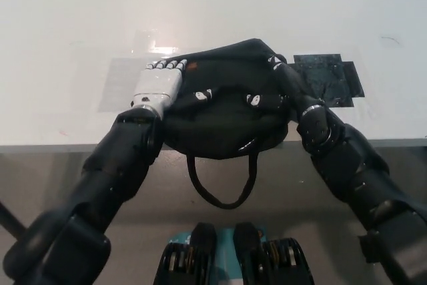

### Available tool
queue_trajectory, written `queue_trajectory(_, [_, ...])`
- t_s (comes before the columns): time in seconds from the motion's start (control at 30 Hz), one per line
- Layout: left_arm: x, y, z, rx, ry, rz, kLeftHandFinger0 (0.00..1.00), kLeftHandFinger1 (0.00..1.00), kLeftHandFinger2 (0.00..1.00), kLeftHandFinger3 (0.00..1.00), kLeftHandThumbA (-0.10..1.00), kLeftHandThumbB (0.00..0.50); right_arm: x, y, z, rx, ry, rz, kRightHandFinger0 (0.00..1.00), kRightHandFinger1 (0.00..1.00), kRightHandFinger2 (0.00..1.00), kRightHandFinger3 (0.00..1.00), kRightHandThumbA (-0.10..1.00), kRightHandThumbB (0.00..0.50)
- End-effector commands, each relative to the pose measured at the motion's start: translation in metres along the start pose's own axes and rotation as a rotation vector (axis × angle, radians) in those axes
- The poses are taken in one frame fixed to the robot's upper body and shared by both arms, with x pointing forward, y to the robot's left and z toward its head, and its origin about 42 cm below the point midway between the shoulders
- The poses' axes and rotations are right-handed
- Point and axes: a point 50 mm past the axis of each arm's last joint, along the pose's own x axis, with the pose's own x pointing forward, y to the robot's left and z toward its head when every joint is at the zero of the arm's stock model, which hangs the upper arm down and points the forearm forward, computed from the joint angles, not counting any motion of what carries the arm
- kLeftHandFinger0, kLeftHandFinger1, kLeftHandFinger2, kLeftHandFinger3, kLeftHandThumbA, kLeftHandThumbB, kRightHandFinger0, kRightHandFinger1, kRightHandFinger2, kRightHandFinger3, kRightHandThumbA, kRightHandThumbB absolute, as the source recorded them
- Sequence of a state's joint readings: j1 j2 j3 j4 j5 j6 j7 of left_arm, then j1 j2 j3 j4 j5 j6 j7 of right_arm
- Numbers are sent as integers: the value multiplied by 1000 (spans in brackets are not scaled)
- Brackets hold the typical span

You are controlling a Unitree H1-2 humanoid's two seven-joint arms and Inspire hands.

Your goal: A soft travel bag is kept infront of the robot in the middle of the desk and the robot uses both its hands to press it to reduce its size

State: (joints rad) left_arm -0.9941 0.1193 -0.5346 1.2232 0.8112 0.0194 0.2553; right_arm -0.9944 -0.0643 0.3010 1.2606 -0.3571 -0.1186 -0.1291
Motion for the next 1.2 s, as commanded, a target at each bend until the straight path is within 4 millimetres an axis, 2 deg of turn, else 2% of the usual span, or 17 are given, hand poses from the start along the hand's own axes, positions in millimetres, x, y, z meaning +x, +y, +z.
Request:
queue_trajectory(0.0, [-37, -84, -8, -37, 24, -232, 1000, 1000, 1000, 1000, 1000, 271, -17, 32, -41, -6, 116, 99, 1000, 1000, 1000, 1000, 1000, 153])
queue_trajectory(0.2, [-23, -57, -11, -27, 12, -187, 1000, 1000, 1000, 1000, 1000, 276, -11, 13, -35, -15, 92, 65, 1000, 1000, 1000, 1000, 1000, 161])
queue_trajectory(0.27, [-15, -42, -10, -20, -2, -162, 1000, 1000, 1000, 1000, 1000, 277, -6, 0, -29, -19, 81, 48, 1000, 1000, 1000, 1000, 1000, 177])
queue_trajectory(0.5, [6, 17, -9, -25, -49, -65, 1000, 1000, 1000, 1000, 1000, 258, 7, -42, 2, -28, 8, -25, 1000, 1000, 1000, 1000, 1000, 166])
queue_trajectory(0.57, [12, 36, -8, -19, -58, -22, 1000, 1000, 1000, 1000, 1000, 253, 12, -59, 16, -10, -16, -54, 1000, 1000, 1000, 1000, 1000, 170])
queue_trajectory(0.63, [20, 73, -2, -57, -85, 40, 1000, 1000, 1000, 1000, 1000, 236, 15, -89, 39, 78, -90, -115, 1000, 1000, 1000, 1000, 1000, 185])
queue_trajectory(0.7, [24, 97, -2, -37, -108, 108, 1000, 1000, 1000, 1000, 1000, 228, 15, -109, 57, 137, -147, -162, 1000, 1000, 1000, 1000, 1000, 164])
queue_trajectory(0.73, [26, 115, -1, -32, -119, 132, 1000, 1000, 1000, 1000, 1000, 222, 14, -124, 67, 151, -180, -174, 1000, 1000, 1000, 1000, 1000, 189])
queue_trajectory(0.77, [26, 117, -1, -32, -120, 133, 1000, 1000, 1000, 1000, 1000, 233, 14, -125, 68, 153, -182, -174, 1000, 1000, 1000, 1000, 1000, 241])
queue_trajectory(0.8, [26, 132, -1, -40, -134, 167, 1000, 1000, 1000, 1000, 1000, 236, 11, -138, 76, 212, -222, -193, 1000, 1000, 1000, 1000, 1000, 194])
queue_trajectory(0.83, [26, 139, -1, -38, -142, 192, 1000, 1000, 1000, 1000, 1000, 238, 9, -144, 79, 263, -247, -198, 1000, 1000, 1000, 1000, 1000, 187])
queue_trajectory(0.87, [24, 150, -3, -70, -162, 219, 1000, 1000, 1000, 1000, 1000, 235, 7, -156, 84, 144, -193, -248, 1000, 1000, 1000, 1000, 1000, 254])
queue_trajectory(0.9, [23, 159, -4, -73, -163, 229, 1000, 1000, 1000, 1000, 1000, 238, 2, -165, 87, 204, -248, -249, 1000, 1000, 1000, 1000, 1000, 205])
queue_trajectory(1.03, [14, 189, -17, -76, -172, 282, 1000, 1000, 1000, 1000, 1000, 241, -10, -190, 92, 285, -287, -285, 1000, 1000, 1000, 1000, 1000, 177])
queue_trajectory(1.1, [10, 205, -23, -92, -178, 324, 1000, 1000, 1000, 1000, 1000, 233, -15, -202, 93, 361, -297, -293, 1000, 1000, 1000, 1000, 1000, 193])
queue_trajectory(1.13, [7, 215, -25, -66, -162, 348, 1000, 1000, 1000, 1000, 1000, 225, -21, -209, 94, 383, -317, -310, 1000, 1000, 1000, 1000, 1000, 164])
queue_trajectory(1.17, [5, 224, -31, -81, -164, 372, 1000, 1000, 1000, 1000, 1000, 237, -26, -216, 95, 410, -337, -319, 1000, 1000, 1000, 1000, 1000, 167])
